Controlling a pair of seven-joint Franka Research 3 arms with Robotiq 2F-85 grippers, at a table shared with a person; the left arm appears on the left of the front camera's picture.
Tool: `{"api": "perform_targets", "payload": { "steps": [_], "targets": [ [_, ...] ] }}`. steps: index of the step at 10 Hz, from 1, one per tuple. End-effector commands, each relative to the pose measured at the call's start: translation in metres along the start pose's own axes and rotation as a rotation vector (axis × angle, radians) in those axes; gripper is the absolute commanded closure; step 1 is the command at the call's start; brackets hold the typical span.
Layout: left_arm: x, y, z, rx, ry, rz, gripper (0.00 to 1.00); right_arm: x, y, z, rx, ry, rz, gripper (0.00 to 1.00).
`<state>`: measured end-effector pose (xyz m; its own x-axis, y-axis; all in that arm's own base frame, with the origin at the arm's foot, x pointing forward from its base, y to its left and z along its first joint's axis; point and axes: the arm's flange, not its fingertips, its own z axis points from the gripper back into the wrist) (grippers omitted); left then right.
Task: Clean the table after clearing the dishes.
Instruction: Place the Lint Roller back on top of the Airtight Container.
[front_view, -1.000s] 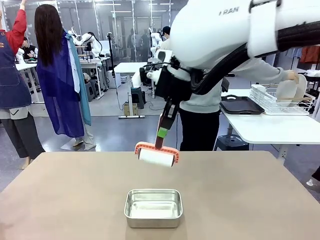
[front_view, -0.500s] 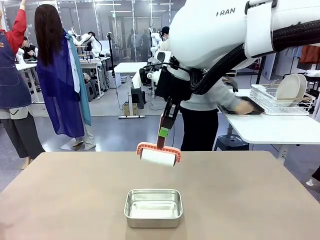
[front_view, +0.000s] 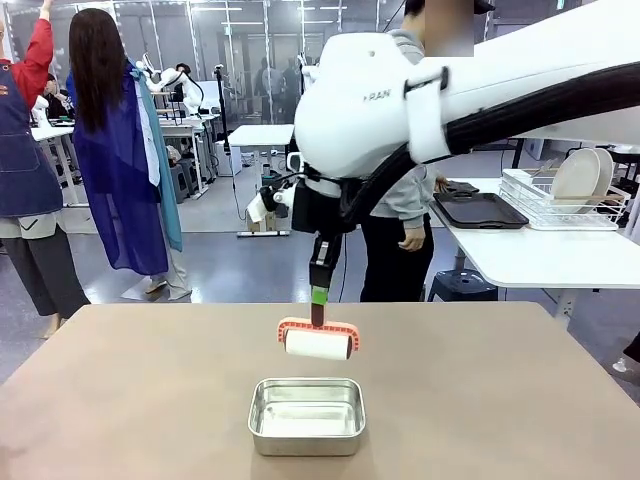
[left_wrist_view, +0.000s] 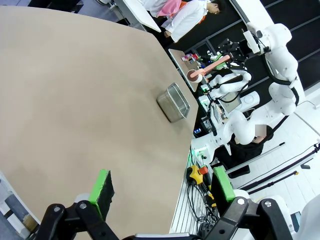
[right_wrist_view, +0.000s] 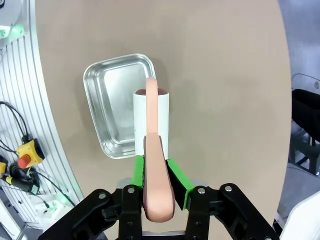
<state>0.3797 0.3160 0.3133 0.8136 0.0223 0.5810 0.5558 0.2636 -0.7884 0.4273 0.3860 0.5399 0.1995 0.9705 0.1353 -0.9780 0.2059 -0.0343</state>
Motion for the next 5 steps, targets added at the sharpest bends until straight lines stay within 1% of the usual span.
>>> {"api": "perform_targets", "payload": {
  "steps": [1,2,3,4,5],
  "targets": [
    [-0.002,-0.007,-0.001,0.006,0.000,0.007,0.00,0.014,-0.003,0.003,0.046,0.014,0.026,0.77],
    [-0.002,-0.007,-0.001,0.006,0.000,0.007,0.00,0.017,-0.007,-0.006,0.085,0.017,0.023,0.77],
    [-0.002,-0.007,-0.001,0.006,0.000,0.007,0.00,0.016,-0.010,-0.018,0.113,-0.009,0.036,0.77],
    [-0.002,-0.007,-0.001,0.006,0.000,0.007,0.00,0.018,-0.012,-0.028,0.143,0.004,0.042,0.77],
    [-0.002,-0.007,-0.001,0.006,0.000,0.007,0.00,0.021,-0.013,-0.041,0.160,0.009,0.093,0.77]
  ]
}}
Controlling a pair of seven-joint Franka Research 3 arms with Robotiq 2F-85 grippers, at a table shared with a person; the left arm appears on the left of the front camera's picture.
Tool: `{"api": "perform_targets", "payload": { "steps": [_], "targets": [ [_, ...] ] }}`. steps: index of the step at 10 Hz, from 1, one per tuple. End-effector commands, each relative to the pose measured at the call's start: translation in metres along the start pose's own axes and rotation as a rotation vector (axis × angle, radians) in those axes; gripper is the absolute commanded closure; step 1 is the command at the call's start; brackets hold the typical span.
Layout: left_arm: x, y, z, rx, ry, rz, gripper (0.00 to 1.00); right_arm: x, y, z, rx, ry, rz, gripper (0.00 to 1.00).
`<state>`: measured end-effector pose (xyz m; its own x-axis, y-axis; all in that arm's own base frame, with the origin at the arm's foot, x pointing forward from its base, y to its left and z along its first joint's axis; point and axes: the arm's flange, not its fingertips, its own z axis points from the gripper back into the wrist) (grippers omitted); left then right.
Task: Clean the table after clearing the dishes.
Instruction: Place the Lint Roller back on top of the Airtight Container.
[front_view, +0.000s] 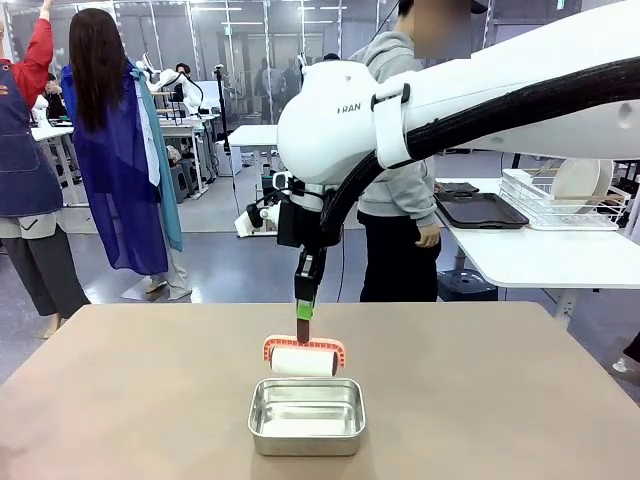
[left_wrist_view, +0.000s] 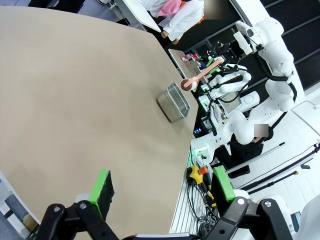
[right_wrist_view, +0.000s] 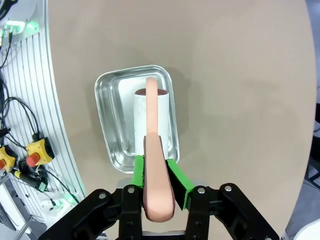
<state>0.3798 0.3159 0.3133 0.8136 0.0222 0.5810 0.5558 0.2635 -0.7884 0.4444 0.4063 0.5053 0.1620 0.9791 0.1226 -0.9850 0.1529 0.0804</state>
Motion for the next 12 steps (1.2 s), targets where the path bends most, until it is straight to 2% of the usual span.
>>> {"api": "perform_targets", "payload": {
  "steps": [1,4,6,10,12],
  "targets": [
    [-0.002,-0.007,-0.001,0.006,0.000,0.007,0.00,0.005,-0.006,-0.015,0.046,-0.007,0.064,0.77],
    [-0.002,-0.007,-0.001,0.006,0.000,0.007,0.00,0.003,-0.013,-0.046,0.092,0.028,0.120,0.77],
    [-0.002,-0.007,-0.001,0.006,0.000,0.007,0.00,-0.005,-0.017,-0.059,0.063,0.072,0.199,0.77],
    [-0.002,-0.007,-0.001,0.006,0.000,0.007,0.00,-0.026,-0.047,-0.088,0.050,-0.013,0.189,0.74],
    [-0.002,-0.007,-0.001,0.006,0.000,0.007,0.00,-0.028,-0.056,-0.100,0.049,-0.015,0.175,0.74]
  ]
}}
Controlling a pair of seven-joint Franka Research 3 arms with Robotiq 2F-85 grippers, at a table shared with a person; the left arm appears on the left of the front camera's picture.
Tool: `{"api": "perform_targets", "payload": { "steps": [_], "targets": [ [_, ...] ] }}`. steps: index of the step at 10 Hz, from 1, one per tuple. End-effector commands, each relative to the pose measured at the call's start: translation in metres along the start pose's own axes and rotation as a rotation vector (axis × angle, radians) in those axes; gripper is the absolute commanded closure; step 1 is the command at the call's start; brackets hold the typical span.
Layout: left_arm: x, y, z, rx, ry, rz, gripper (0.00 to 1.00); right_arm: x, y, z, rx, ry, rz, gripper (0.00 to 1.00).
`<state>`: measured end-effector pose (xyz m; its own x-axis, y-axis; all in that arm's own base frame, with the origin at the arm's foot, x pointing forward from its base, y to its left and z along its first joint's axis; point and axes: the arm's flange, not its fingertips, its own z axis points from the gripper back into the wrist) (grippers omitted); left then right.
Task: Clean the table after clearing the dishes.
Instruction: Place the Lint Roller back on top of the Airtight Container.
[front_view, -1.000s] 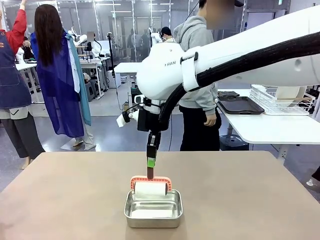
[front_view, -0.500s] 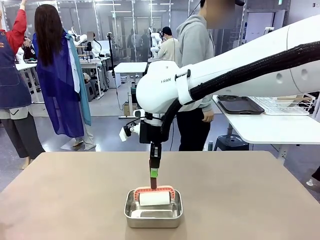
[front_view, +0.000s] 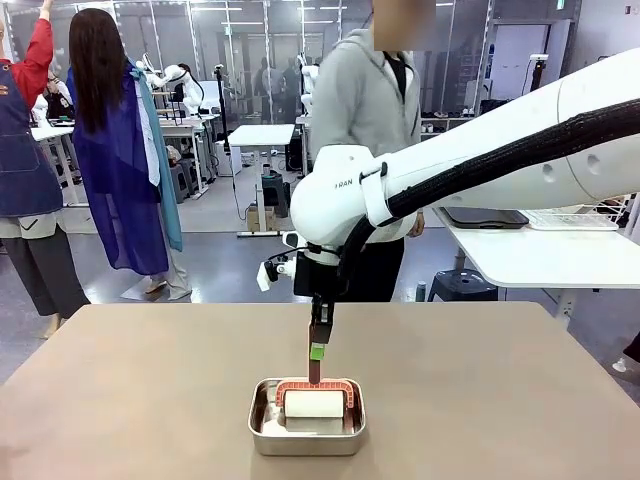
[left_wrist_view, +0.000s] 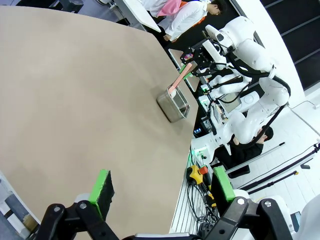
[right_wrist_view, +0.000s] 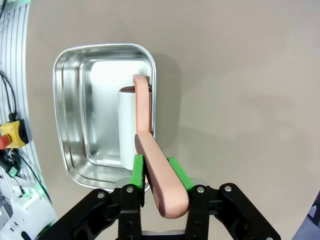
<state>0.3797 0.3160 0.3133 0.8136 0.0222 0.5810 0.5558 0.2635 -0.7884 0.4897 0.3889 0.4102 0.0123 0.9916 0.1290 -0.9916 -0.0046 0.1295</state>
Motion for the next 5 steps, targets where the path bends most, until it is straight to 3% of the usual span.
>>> {"api": "perform_targets", "payload": {
  "steps": [1,2,3,4,5],
  "targets": [
    [-0.002,-0.007,-0.001,0.006,0.000,0.007,0.00,-0.007,-0.002,-0.014,-0.001,-0.012,0.037,0.74],
    [-0.002,-0.007,-0.001,0.006,0.000,0.007,0.00,-0.008,-0.001,-0.013,-0.006,-0.015,0.048,0.74],
    [-0.002,-0.007,-0.001,0.006,0.000,0.007,0.00,-0.009,0.000,-0.008,-0.016,-0.013,0.054,0.27],
    [-0.002,-0.007,-0.001,0.006,0.000,0.007,0.00,-0.009,0.000,-0.004,-0.015,-0.007,0.056,0.25],
    [-0.002,-0.007,-0.001,0.006,0.000,0.007,0.00,-0.009,0.001,0.000,-0.015,0.003,0.062,0.00]
  ]
}}
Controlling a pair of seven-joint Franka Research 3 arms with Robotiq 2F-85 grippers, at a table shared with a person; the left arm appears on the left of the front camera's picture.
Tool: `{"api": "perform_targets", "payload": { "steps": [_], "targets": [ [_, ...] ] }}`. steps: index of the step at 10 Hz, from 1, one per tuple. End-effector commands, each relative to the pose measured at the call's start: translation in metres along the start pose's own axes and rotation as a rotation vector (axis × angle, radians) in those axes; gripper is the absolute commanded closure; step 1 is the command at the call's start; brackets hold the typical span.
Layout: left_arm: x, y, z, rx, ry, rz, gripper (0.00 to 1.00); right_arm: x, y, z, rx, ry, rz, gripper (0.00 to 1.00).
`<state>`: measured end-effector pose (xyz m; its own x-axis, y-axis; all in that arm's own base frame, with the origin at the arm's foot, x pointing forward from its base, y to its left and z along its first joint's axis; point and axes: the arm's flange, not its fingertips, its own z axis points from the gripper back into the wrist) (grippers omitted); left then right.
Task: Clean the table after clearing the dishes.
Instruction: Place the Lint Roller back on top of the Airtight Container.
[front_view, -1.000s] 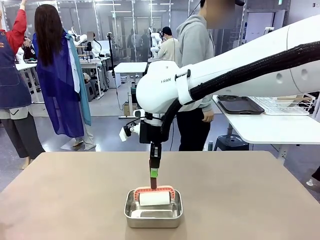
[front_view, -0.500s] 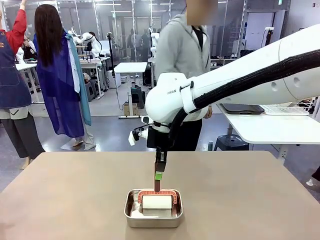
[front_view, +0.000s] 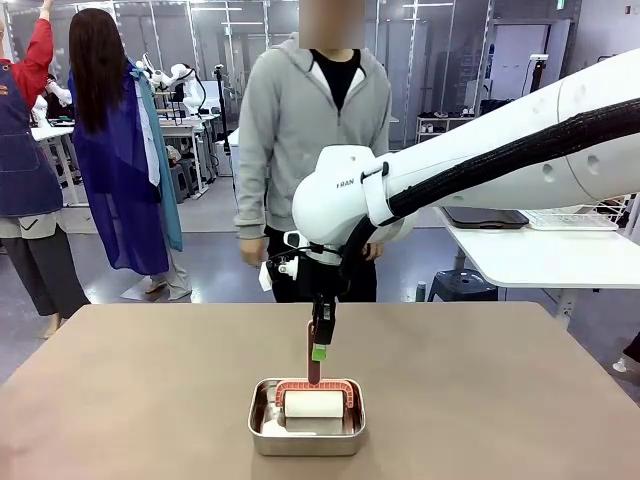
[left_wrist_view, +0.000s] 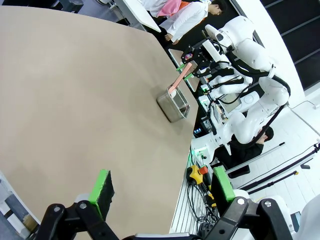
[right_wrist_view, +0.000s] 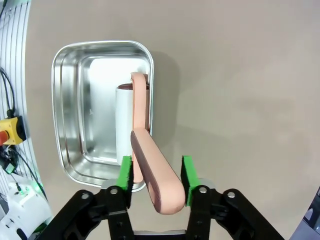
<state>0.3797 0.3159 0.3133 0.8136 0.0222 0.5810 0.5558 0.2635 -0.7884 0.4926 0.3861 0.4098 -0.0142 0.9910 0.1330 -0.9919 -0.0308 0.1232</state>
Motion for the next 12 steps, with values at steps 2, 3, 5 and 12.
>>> {"api": "perform_targets", "payload": {
  "steps": [2,3,5,12],
  "targets": [
    [-0.002,-0.007,-0.001,0.006,0.000,0.007,0.00,-0.008,0.003,0.004,-0.008,0.015,0.037,0.00],
    [-0.002,-0.007,-0.001,0.006,0.000,0.007,0.00,-0.009,0.006,0.007,-0.019,0.016,0.037,0.02],
    [-0.002,-0.007,-0.001,0.006,0.000,0.007,0.00,-0.011,0.006,0.013,-0.042,0.003,0.034,0.00],
    [-0.002,-0.007,-0.001,0.006,0.000,0.007,0.00,-0.003,-0.001,0.010,-0.017,0.000,0.009,0.00]
  ]
}}
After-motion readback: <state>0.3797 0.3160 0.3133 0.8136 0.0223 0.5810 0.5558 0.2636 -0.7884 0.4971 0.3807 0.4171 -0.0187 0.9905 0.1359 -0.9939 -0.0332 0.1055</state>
